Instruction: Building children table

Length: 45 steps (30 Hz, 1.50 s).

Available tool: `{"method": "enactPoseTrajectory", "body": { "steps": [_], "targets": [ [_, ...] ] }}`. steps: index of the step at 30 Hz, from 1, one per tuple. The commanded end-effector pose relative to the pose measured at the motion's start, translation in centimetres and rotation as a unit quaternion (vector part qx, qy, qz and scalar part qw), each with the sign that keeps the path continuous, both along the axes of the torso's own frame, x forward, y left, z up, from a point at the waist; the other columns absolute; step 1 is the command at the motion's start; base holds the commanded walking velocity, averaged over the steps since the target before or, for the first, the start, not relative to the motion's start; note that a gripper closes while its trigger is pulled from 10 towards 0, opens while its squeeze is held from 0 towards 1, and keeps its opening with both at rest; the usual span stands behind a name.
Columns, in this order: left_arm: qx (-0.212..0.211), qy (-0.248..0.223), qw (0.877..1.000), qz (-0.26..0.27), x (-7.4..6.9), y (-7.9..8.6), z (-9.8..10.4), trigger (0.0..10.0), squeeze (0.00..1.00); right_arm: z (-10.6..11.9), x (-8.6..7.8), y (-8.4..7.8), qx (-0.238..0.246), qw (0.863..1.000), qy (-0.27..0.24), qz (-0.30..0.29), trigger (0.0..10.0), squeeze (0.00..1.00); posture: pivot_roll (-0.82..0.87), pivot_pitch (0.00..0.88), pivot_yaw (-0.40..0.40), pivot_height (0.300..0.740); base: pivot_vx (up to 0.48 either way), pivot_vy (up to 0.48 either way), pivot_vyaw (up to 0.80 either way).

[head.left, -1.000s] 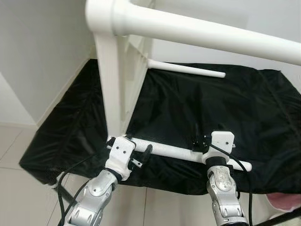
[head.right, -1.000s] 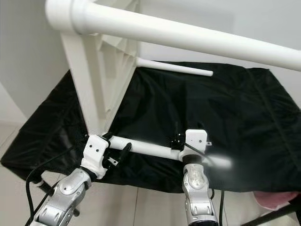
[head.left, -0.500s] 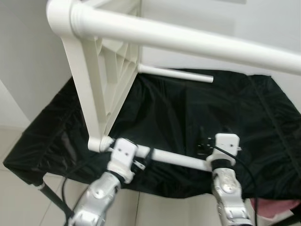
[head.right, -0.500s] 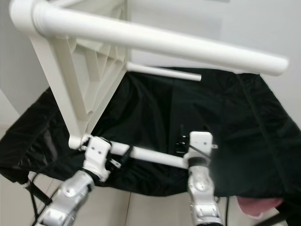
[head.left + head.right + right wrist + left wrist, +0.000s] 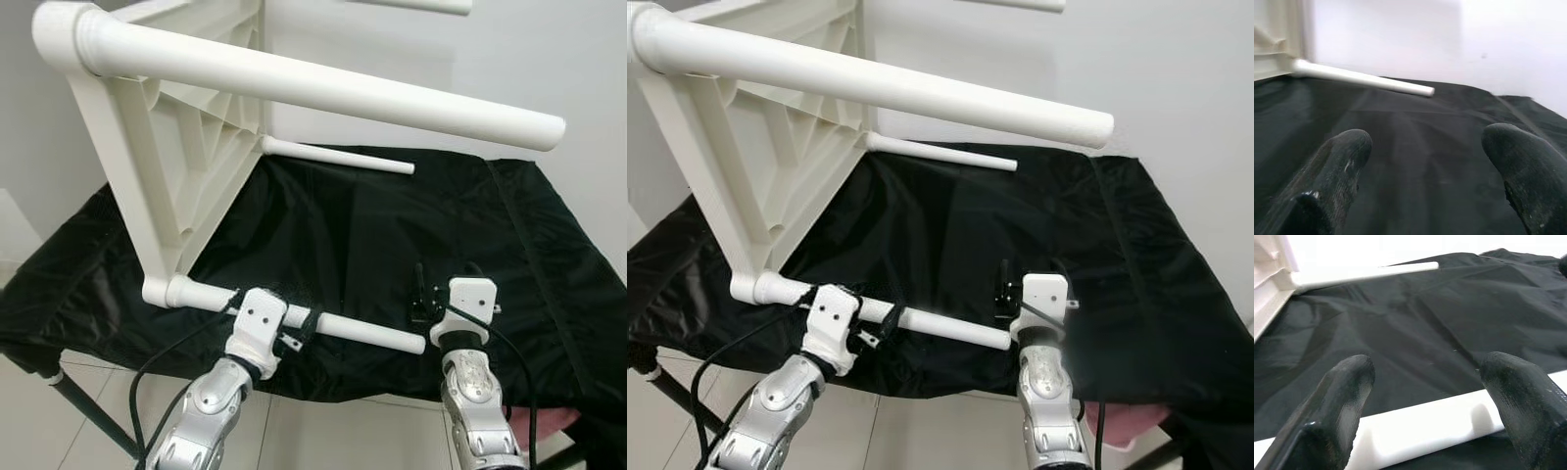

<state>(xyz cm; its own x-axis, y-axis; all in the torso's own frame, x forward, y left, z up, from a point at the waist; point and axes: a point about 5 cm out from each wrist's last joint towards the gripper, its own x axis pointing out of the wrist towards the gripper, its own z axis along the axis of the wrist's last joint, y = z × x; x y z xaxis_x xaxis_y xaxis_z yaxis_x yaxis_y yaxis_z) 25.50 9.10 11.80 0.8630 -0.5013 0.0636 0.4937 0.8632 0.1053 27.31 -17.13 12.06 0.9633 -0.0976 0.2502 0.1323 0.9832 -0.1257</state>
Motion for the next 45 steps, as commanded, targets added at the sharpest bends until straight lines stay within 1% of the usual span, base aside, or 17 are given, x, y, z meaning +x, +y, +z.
{"method": "enactPoseTrajectory", "body": {
  "steps": [1,6,10,13,14,18,19,24,26,29,30,31,34,36,37,40,45],
  "targets": [
    [-0.007,-0.002,0.999,0.054,0.5,0.7,0.4,10.0,0.00,0.6,0.2,0.2,-0.003,1.000,-0.012,0.006,10.0,0.00,0.00,0.014,-0.002,0.740,0.000,0.000,0.00],
    [-0.002,-0.009,0.998,0.062,0.5,1.1,0.8,10.0,0.00,0.9,0.4,0.4,-0.008,1.000,-0.017,0.020,10.0,0.00,0.00,0.017,0.009,0.740,0.000,0.000,0.00],
    [0.021,-0.026,0.998,0.056,0.4,1.4,1.1,10.0,0.00,1.1,0.7,0.8,-0.012,0.999,-0.021,0.027,10.0,0.00,0.00,0.015,0.034,0.740,0.000,0.000,0.00],
    [0.021,-0.016,0.998,0.060,0.5,1.6,1.1,10.0,0.00,1.2,0.8,1.1,-0.013,0.999,-0.024,0.030,10.0,0.00,-0.01,0.015,0.046,0.740,0.000,0.000,0.00],
    [0.024,-0.003,0.998,0.054,0.8,1.6,1.1,10.0,0.00,1.2,0.8,1.3,-0.017,0.999,-0.026,0.036,10.0,0.00,-0.02,0.008,0.076,0.740,0.000,0.000,0.00],
    [0.025,0.000,0.998,0.051,0.9,1.6,1.2,10.0,0.00,1.3,0.8,1.4,-0.023,0.998,-0.029,0.041,10.0,0.00,-0.02,0.008,0.076,0.740,0.000,0.000,0.00],
    [0.029,0.000,0.999,0.044,1.1,1.7,1.5,10.0,0.00,1.3,0.7,1.4,-0.035,0.998,-0.030,0.051,10.0,0.00,-0.02,0.009,0.103,0.740,0.000,0.000,0.00],
    [0.034,-0.006,0.999,0.040,1.3,1.8,1.7,10.0,0.00,1.3,0.7,1.3,-0.041,0.997,-0.031,0.052,10.0,0.00,-0.02,0.007,0.116,0.740,0.000,0.000,0.00],
    [0.032,-0.010,0.999,0.013,0.9,1.8,1.8,10.0,0.00,1.2,0.6,1.3,-0.038,0.998,-0.031,0.045,10.0,0.00,-0.02,0.009,0.118,0.740,0.000,0.000,0.00],
    [0.034,-0.014,0.999,0.003,0.7,1.8,1.8,10.0,0.00,1.1,0.6,1.4,-0.036,0.998,-0.030,0.044,10.0,0.00,-0.02,0.009,0.118,0.740,0.000,0.000,0.00],
    [0.050,-0.020,0.998,-0.031,0.2,1.4,1.7,10.0,0.00,0.9,0.4,1.5,-0.033,0.998,-0.028,0.041,10.0,0.00,-0.02,0.017,0.118,0.740,0.000,0.000,0.00],
    [0.050,-0.020,0.998,-0.031,0.2,1.4,1.7,10.0,0.00,0.9,0.4,1.5,-0.033,0.998,-0.028,0.041,10.0,0.00,-0.02,0.017,0.118,0.740,0.000,0.000,0.00],
    [0.090,-0.031,0.990,-0.103,-0.8,0.7,1.2,10.0,0.00,0.5,0.0,1.7,-0.025,0.999,-0.022,0.033,10.0,0.00,-0.02,0.023,0.107,0.740,0.000,0.000,0.00],
    [0.090,-0.031,0.990,-0.103,-0.8,0.7,1.2,10.0,0.00,0.5,0.0,1.7,-0.025,0.999,-0.022,0.033,10.0,0.00,-0.02,0.023,0.107,0.740,0.000,0.000,0.00],
    [0.117,-0.024,0.984,-0.131,-0.7,0.2,0.5,10.0,0.00,0.4,-0.1,1.4,-0.018,1.000,-0.018,0.018,10.0,0.00,-0.02,0.028,0.093,0.740,0.000,0.000,0.00],
    [0.141,-0.022,0.978,-0.150,-0.7,-0.3,-0.2,10.0,0.00,0.2,-0.4,0.8,-0.014,1.000,-0.012,0.004,10.0,0.00,-0.02,0.028,0.093,0.740,0.000,0.000,0.00],
    [0.151,-0.024,0.976,-0.157,-0.8,-0.6,-0.4,10.0,0.00,0.0,-0.7,0.5,-0.013,1.000,-0.008,0.000,10.0,0.00,-0.03,0.033,0.082,0.740,0.000,0.000,0.00]
  ]
}}
